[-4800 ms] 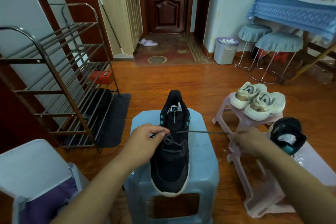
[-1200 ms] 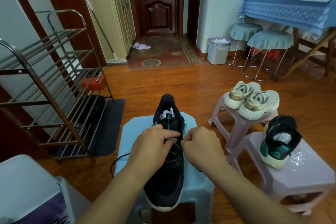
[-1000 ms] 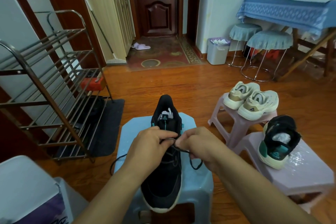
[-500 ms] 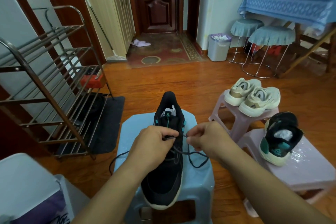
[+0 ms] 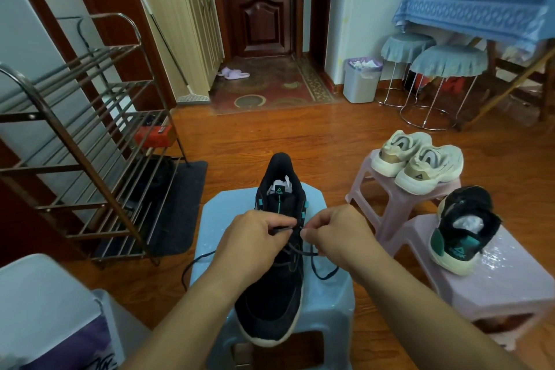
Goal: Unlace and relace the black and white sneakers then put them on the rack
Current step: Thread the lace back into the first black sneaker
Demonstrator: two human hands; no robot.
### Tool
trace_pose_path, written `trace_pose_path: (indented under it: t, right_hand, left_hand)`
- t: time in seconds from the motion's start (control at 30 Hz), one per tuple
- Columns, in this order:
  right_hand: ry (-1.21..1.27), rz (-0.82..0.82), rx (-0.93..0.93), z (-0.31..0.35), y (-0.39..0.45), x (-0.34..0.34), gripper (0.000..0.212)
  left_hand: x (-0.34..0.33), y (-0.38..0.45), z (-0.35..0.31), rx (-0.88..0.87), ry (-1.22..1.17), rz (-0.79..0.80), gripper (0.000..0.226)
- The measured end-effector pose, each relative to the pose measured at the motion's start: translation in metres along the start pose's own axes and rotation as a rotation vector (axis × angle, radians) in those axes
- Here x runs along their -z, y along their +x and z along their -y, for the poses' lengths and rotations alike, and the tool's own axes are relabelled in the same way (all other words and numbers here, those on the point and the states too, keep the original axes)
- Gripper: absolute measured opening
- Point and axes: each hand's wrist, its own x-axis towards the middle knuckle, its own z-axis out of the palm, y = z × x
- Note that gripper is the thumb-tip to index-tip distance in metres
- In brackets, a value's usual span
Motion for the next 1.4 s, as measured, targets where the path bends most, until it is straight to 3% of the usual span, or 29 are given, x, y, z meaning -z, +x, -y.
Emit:
trace_pose_path:
  t: [0.17,0.33,0.4,0.53,0.6,0.73,0.87,0.93,1.0,1.03,1.1,1.17,1.27,1.33,1.4]
  right_hand:
    - [-0.371,-0.042,0.196,0.006,0.003,0.001,0.018]
    - [0.137,0.187,0.066,0.001,0.007,0.011,0.007]
    - [0.146,0.167,0.074,0.001,0.006,0.013,0.012]
    - [-0.381,-0.03,0.529,-0.003,-0.002,0.01,0.047]
    - [-0.542,-0.002,0.649,-0.005,-0.005,0.008,0.055]
    - [-0.505,0.067,0.58,-0.006,0.006,0.018,0.045]
    - [-0.405,0.136,0.541,-0.01,0.008,0.021,0.051]
    - [-0.429,0.131,0.549,-0.01,0.007,0.018,0.061]
    - [-0.456,0.134,0.551,-0.009,0.005,0.016,0.072]
    - [-0.461,0.136,0.546,-0.008,0.003,0.016,0.075]
    - [-0.448,0.135,0.542,-0.007,0.003,0.016,0.079]
    - [-0.437,0.134,0.538,-0.007,0.005,0.018,0.083]
    - [-0.438,0.124,0.546,-0.007,0.009,0.016,0.085]
    - [-0.427,0.112,0.553,-0.008,0.01,0.013,0.081]
    - [-0.42,0.103,0.556,-0.009,0.01,0.013,0.076]
  left_hand:
    - [0.001,0.002,0.0,-0.035,0.076,0.005,0.023]
    - [0.001,0.009,-0.006,-0.059,0.166,-0.011,0.017]
    - [-0.002,0.009,-0.009,-0.072,0.2,-0.018,0.013]
    - [-0.005,0.004,-0.01,-0.097,0.144,-0.073,0.012]
    - [-0.006,-0.001,-0.008,-0.118,0.012,-0.108,0.013]
    - [0.02,-0.012,-0.015,-0.092,-0.331,-0.255,0.017]
    - [0.099,-0.012,0.029,0.232,-1.057,-0.747,0.01]
    - [0.128,-0.02,0.075,0.402,-1.431,-1.04,0.022]
    - [0.135,-0.024,0.109,0.595,-1.542,-1.178,0.037]
    - [0.13,-0.021,0.116,0.663,-1.462,-1.156,0.036]
    - [0.111,-0.012,0.105,0.669,-1.03,-0.948,0.024]
    - [0.088,-0.003,0.072,0.471,-0.608,-0.696,0.016]
    - [0.046,-0.005,0.024,0.1,-0.229,-0.319,0.009]
    - [0.021,-0.01,0.009,0.011,0.103,-0.214,0.012]
    - [0.007,-0.013,0.009,-0.043,0.282,-0.215,0.019]
